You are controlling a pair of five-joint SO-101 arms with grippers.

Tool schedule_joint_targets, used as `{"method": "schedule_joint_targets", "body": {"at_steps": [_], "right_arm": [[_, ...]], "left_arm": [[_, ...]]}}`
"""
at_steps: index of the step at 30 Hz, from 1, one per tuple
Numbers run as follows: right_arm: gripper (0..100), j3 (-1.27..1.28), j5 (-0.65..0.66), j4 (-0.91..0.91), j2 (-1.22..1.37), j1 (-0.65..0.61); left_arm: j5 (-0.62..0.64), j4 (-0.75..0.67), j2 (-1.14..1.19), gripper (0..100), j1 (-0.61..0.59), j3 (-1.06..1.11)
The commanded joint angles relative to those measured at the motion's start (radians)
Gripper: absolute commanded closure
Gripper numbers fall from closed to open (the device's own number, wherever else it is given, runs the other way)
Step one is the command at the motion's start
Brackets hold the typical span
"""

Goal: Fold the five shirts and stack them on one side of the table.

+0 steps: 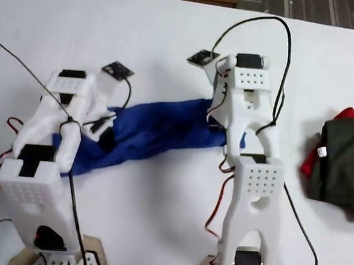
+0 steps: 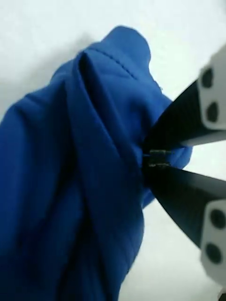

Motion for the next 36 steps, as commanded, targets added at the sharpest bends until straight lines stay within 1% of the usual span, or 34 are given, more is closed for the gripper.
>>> {"method": "schedule_joint_targets", "body": {"at_steps": [1,4,6,10,15,22,31,33,36], "right_arm": [[97.5,0.038,-0.005,0.010,-0.156,-0.071],[97.5,0.126,-0.006,-0.005,-0.203,-0.134],[97.5,0.196,-0.008,-0.050,-0.228,-0.156],[97.5,0.345,-0.008,-0.165,-0.254,-0.160],[97.5,0.460,-0.005,-0.239,-0.308,-0.170],[97.6,0.483,-0.002,-0.291,-0.418,-0.208],[97.5,0.485,-0.008,-0.461,-0.438,-0.209],[97.5,0.480,-0.009,-0.455,-0.447,-0.202],[97.6,0.488,-0.009,-0.389,-0.501,-0.166]], "left_arm": [[-0.011,0.014,0.018,71,0.005,-0.001],[-0.011,0.014,0.018,71,0.005,-0.001],[-0.011,0.014,0.018,71,0.005,-0.001],[-0.011,0.014,0.018,71,0.005,0.001],[-0.011,0.014,0.018,71,0.005,0.001],[-0.011,0.014,0.018,71,0.005,0.001],[-0.011,0.014,0.018,71,0.005,0.001],[-0.011,0.014,0.018,71,0.005,0.001],[-0.011,0.014,0.018,71,0.005,0.001]]}}
